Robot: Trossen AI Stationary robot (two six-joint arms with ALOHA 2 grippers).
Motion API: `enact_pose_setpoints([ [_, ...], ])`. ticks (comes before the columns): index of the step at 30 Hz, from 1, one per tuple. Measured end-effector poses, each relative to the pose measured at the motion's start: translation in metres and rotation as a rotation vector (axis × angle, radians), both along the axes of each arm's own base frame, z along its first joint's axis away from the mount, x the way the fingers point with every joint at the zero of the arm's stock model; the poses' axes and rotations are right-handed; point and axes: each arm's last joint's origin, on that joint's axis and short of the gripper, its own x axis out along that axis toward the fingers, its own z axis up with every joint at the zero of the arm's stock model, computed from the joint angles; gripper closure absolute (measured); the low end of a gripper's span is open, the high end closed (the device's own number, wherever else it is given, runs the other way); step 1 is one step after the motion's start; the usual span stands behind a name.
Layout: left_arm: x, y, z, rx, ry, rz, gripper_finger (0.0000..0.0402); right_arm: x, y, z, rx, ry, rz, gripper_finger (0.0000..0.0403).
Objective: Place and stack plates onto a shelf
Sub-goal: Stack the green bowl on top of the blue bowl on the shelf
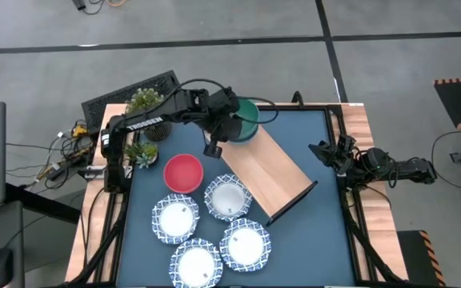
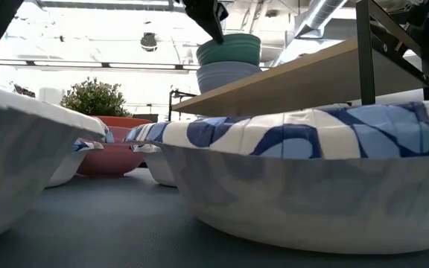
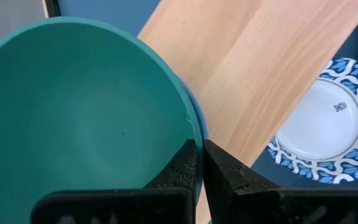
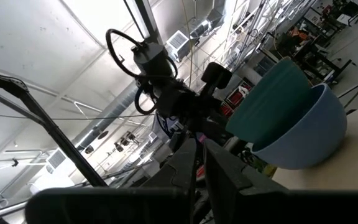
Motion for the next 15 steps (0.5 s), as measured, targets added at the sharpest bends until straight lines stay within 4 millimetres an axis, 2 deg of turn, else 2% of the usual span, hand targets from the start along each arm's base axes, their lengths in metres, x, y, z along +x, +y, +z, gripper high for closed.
enact_pose_setpoints([
  [8,-0.0004,0.0027,0.0002,-0.005,-0.005,-0.021,0.0395,0.0000,0.0000,0.0000,-0.002,0.001,-0.001,0.0345],
  [15,0.0079,0.0076,-0.0087,0.005,0.006,-0.011,0.0331,0.0000,0.0000,0.0000,-0.002,0.000,0.000,0.0345],
])
